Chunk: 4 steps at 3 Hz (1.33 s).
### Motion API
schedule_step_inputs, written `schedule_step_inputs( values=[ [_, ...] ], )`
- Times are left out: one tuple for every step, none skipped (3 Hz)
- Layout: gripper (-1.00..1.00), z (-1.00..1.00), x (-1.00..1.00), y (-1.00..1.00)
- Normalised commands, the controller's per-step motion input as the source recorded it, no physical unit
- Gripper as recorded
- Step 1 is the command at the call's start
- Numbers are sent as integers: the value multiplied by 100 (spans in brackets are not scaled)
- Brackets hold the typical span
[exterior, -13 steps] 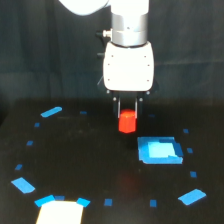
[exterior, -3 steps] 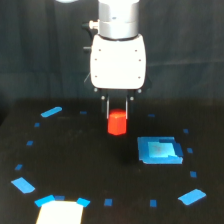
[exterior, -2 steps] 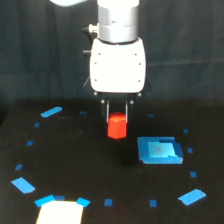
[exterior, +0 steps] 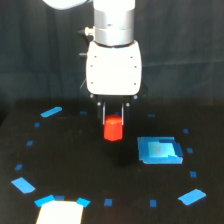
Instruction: Pick up the red object from the table
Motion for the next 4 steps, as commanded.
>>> schedule_step_inputs(
  values=[
    [-100,25,-48,-43],
    [-98,22,-11,20],
    [-100,30,20,21],
    [-100,23,27,25]
  ],
)
